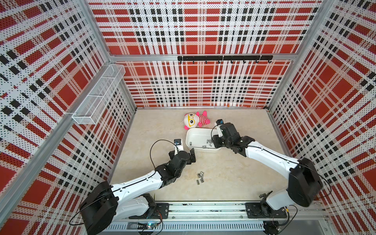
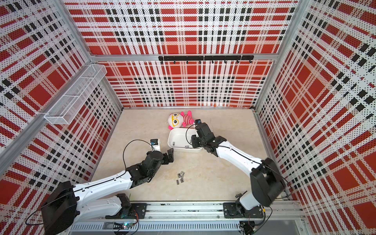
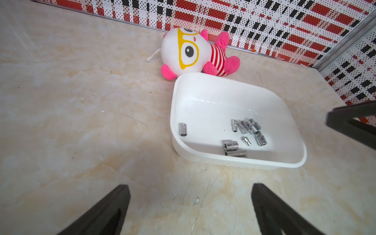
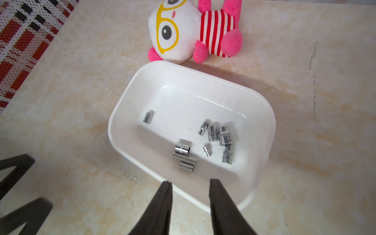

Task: Put the socket on the desktop into the storage box
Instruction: Place the socket head in the storage box, then pick up the socket head from the center of the board.

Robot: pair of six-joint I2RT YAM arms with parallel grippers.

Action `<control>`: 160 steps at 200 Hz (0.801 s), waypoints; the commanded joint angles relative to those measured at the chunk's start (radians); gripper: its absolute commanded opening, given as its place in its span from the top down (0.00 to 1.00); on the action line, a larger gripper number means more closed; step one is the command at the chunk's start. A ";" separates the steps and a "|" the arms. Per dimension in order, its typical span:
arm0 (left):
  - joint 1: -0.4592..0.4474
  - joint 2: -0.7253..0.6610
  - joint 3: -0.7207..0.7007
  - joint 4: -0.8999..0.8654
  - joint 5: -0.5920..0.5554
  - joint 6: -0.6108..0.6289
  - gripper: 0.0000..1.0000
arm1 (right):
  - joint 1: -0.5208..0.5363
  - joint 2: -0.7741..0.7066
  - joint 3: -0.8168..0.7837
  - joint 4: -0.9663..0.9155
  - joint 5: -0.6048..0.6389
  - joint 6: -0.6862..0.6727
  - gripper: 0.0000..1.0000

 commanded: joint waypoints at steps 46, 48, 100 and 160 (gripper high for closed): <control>0.009 -0.020 -0.032 0.031 -0.008 -0.026 0.01 | 0.000 -0.521 -0.440 0.054 0.014 0.069 0.62; 0.009 -0.021 -0.032 0.032 -0.009 -0.026 0.01 | 0.001 -0.534 -0.454 0.056 0.014 0.070 0.61; 0.014 -0.029 -0.055 0.066 0.024 -0.027 0.01 | 0.003 -0.788 -0.668 0.104 0.076 0.094 0.54; -0.043 -0.133 0.017 -0.102 -0.042 -0.248 0.16 | 0.002 -0.874 -0.723 0.101 0.155 0.142 0.53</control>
